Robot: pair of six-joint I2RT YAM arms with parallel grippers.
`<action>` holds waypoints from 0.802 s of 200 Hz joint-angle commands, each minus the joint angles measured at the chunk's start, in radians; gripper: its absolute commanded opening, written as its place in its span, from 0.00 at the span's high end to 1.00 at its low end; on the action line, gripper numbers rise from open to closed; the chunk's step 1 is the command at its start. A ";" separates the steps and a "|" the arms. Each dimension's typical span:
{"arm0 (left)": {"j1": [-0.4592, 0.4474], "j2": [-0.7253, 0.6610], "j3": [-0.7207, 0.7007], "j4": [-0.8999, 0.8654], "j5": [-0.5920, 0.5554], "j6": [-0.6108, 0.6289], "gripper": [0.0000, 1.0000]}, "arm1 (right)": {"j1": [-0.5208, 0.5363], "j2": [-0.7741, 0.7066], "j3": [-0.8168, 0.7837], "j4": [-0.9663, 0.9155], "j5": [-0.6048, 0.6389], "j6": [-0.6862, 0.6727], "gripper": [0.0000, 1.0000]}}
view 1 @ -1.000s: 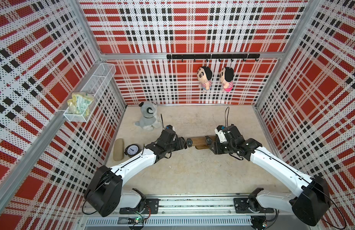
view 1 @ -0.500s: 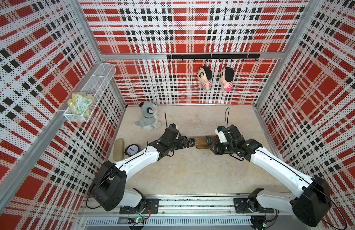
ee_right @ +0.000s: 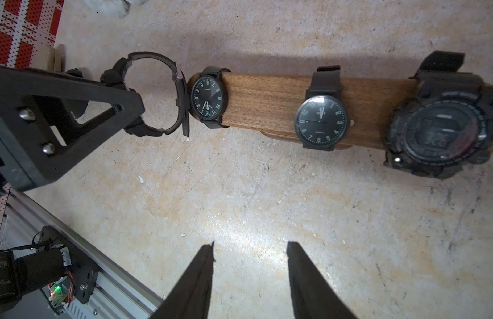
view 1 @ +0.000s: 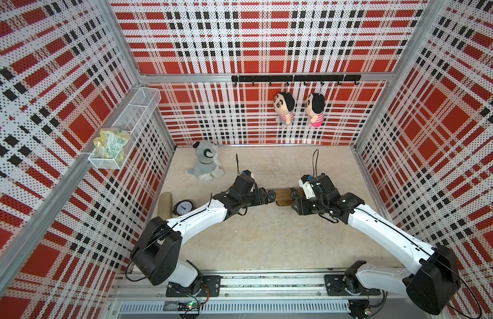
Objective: Place watch on stand
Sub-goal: Adjust the watch on the stand.
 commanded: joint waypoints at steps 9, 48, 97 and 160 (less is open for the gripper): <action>-0.020 0.026 0.050 -0.003 0.001 0.020 0.77 | -0.008 -0.025 -0.017 -0.003 0.001 -0.011 0.53; -0.026 0.030 0.099 -0.055 -0.025 0.036 0.77 | -0.008 -0.032 -0.010 -0.012 0.003 -0.017 0.53; -0.038 0.059 0.128 -0.062 -0.017 0.044 0.77 | -0.015 -0.049 -0.017 -0.009 0.005 -0.015 0.53; -0.043 0.082 0.133 -0.064 -0.011 0.047 0.77 | -0.026 -0.063 -0.028 -0.011 0.004 -0.021 0.54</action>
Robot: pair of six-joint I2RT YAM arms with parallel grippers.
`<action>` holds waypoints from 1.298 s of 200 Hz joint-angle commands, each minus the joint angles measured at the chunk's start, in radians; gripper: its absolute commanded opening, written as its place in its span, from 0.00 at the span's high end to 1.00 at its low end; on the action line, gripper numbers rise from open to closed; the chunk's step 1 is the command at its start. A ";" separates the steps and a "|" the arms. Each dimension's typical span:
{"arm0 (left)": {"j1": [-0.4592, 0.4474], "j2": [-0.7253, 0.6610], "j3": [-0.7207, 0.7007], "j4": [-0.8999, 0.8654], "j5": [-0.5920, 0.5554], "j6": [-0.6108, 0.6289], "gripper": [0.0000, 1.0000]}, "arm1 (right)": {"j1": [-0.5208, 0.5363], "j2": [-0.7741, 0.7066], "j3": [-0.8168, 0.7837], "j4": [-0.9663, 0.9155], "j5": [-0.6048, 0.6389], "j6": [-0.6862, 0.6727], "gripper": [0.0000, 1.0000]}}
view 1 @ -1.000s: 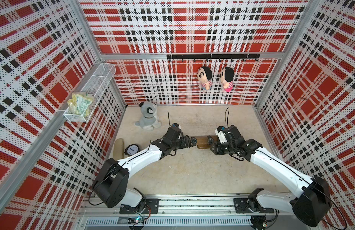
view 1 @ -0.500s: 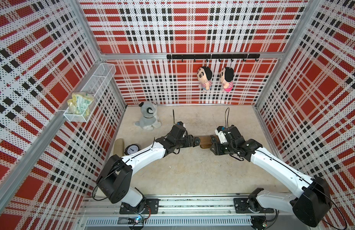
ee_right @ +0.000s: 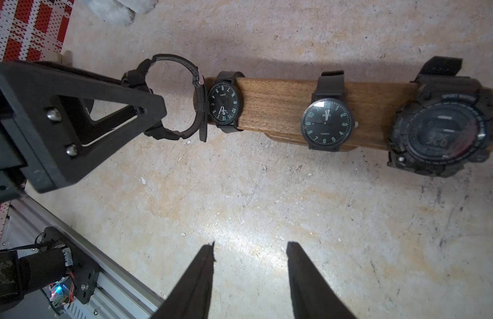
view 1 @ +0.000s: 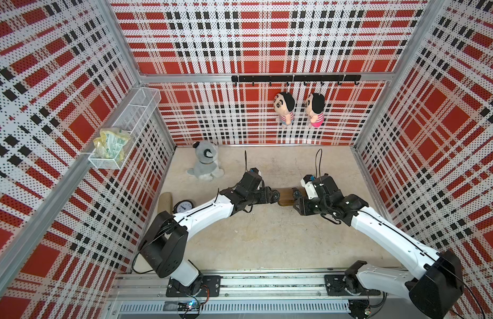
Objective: Place watch on stand
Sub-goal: Adjust the watch on the stand.
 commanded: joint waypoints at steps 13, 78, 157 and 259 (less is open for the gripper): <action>-0.007 0.020 0.032 0.002 0.007 0.014 0.78 | -0.013 -0.026 -0.014 -0.008 0.004 -0.012 0.54; -0.036 0.059 0.050 0.039 0.028 0.003 0.78 | -0.017 -0.028 -0.014 -0.007 0.001 -0.011 0.54; -0.055 0.070 0.087 0.053 0.015 0.001 0.79 | -0.018 -0.034 -0.023 -0.005 0.002 -0.010 0.54; 0.058 -0.223 -0.056 -0.105 -0.085 0.018 0.79 | -0.028 -0.011 0.003 -0.010 0.002 -0.045 0.55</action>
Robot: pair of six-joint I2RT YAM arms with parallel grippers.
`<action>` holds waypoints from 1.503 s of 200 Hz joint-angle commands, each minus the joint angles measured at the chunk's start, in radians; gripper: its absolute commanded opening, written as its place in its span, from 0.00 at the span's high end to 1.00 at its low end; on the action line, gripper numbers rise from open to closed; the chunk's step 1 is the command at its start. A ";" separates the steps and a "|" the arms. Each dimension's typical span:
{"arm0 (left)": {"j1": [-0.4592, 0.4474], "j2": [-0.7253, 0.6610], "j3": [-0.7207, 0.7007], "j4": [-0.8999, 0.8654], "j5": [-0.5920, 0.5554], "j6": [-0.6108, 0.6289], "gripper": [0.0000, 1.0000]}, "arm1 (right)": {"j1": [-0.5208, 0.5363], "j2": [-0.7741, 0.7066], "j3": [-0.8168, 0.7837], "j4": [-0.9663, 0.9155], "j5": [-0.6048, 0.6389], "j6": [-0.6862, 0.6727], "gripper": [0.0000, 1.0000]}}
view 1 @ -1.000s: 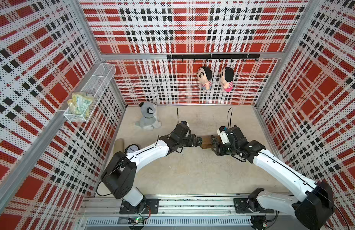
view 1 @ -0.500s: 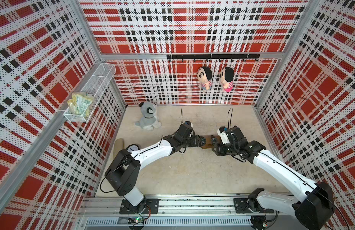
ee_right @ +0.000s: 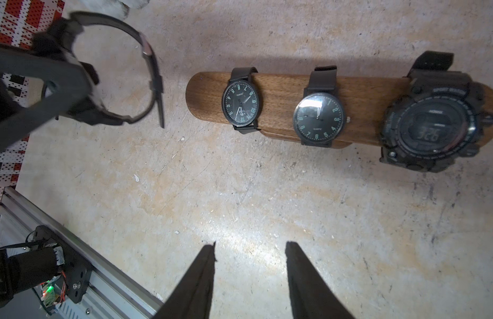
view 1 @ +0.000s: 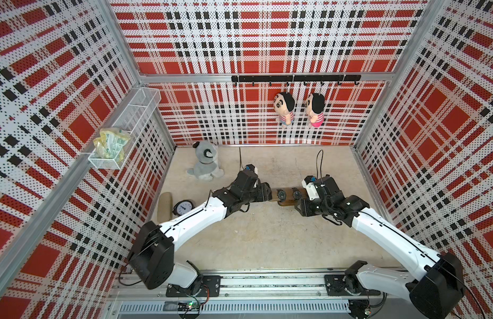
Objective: Place watch on stand
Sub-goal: Adjust the watch on the stand, then place the watch on the stand.
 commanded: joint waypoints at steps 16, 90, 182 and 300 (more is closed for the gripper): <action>0.058 -0.117 -0.068 -0.055 -0.036 0.015 0.79 | -0.014 -0.012 0.016 -0.006 0.005 -0.014 0.54; 0.062 -0.064 -0.079 -0.117 -0.100 0.024 0.80 | -0.017 -0.035 -0.049 0.016 0.001 -0.003 0.54; -0.057 0.215 0.114 -0.114 -0.154 0.026 0.81 | -0.031 -0.044 -0.040 -0.006 0.016 -0.020 0.52; -0.106 0.376 0.257 -0.123 -0.184 0.034 0.81 | -0.045 -0.079 -0.051 -0.023 0.017 -0.033 0.51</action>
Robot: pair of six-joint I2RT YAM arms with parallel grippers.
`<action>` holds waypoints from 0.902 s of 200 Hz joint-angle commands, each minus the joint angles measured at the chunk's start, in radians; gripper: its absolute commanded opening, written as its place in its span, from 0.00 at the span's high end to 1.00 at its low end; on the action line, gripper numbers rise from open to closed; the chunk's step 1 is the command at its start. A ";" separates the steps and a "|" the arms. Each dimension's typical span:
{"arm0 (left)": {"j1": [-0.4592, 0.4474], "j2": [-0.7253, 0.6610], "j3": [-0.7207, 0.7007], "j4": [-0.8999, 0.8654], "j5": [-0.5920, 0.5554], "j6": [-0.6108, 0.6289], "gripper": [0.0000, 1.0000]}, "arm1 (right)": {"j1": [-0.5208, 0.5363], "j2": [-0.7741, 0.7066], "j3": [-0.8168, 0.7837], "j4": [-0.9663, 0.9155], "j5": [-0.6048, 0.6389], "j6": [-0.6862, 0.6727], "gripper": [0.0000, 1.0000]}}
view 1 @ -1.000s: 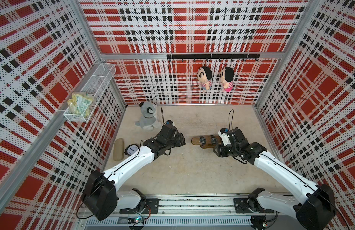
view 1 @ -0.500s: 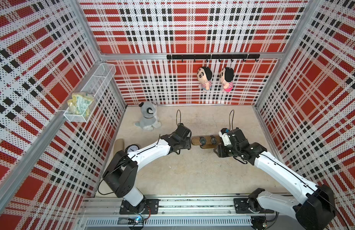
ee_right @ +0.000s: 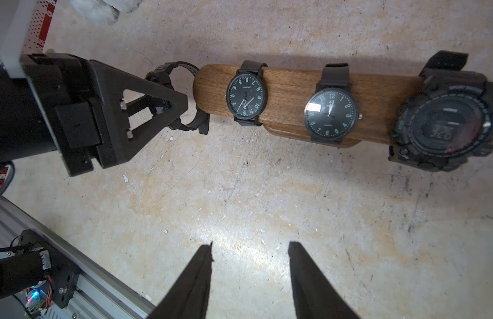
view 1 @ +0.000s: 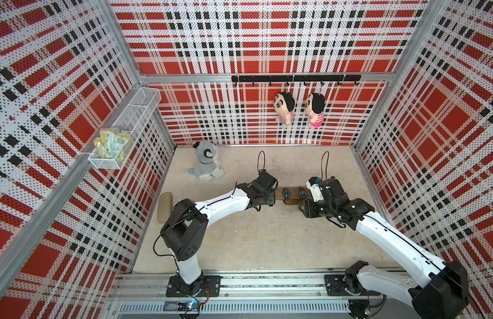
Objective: Place watch on stand
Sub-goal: Place the watch on the stand.
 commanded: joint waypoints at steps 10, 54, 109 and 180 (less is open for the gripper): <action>-0.005 0.030 0.049 0.010 -0.034 0.031 0.81 | -0.010 -0.026 -0.012 -0.012 0.003 -0.010 0.51; -0.004 0.063 0.094 0.011 -0.029 0.045 0.81 | -0.012 -0.035 -0.018 -0.015 0.001 -0.009 0.51; -0.005 0.080 0.119 0.012 -0.025 0.053 0.78 | -0.015 -0.034 -0.019 -0.013 -0.003 -0.011 0.51; -0.016 0.094 0.137 0.012 -0.007 0.044 0.72 | -0.014 -0.031 -0.022 -0.010 -0.010 -0.009 0.51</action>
